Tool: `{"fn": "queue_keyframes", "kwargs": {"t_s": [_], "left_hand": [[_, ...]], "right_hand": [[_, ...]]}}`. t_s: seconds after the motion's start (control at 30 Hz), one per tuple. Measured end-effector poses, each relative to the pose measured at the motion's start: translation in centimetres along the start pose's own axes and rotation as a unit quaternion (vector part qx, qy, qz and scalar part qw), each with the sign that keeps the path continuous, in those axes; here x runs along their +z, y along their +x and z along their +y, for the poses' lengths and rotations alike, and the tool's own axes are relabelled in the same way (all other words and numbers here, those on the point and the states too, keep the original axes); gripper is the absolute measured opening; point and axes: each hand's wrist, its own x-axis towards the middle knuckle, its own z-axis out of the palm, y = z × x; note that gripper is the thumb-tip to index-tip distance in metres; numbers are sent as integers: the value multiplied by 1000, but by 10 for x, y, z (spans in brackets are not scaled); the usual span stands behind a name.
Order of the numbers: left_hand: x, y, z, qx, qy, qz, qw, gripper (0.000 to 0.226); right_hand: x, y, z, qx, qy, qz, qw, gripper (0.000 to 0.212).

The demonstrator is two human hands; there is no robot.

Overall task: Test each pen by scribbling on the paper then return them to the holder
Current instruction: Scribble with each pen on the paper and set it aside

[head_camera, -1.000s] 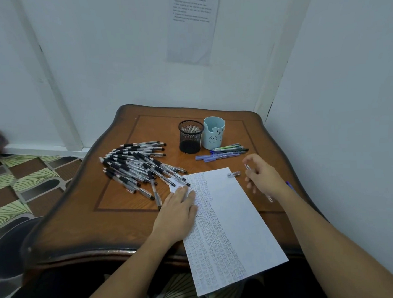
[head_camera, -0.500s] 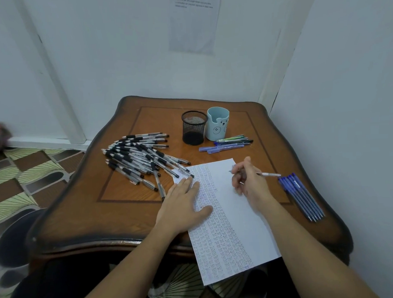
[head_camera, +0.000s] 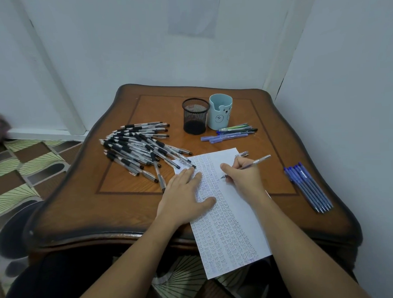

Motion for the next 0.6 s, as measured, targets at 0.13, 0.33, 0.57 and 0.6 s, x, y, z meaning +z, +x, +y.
{"fn": "queue_keyframes", "kwargs": {"t_s": [0.13, 0.33, 0.57, 0.6], "left_hand": [[-1, -1, 1, -1, -5, 4, 1000, 84], [2, 1, -1, 1, -6, 14, 1000, 85], [3, 1, -1, -1, -9, 16, 1000, 85], [3, 1, -2, 0, -9, 17, 1000, 84]], "right_hand": [[4, 6, -1, -14, -29, 14, 999, 54], [6, -5, 7, -66, -42, 14, 997, 53], [7, -5, 5, -75, -52, -7, 996, 51], [7, -5, 6, -74, -51, -8, 996, 48]]}}
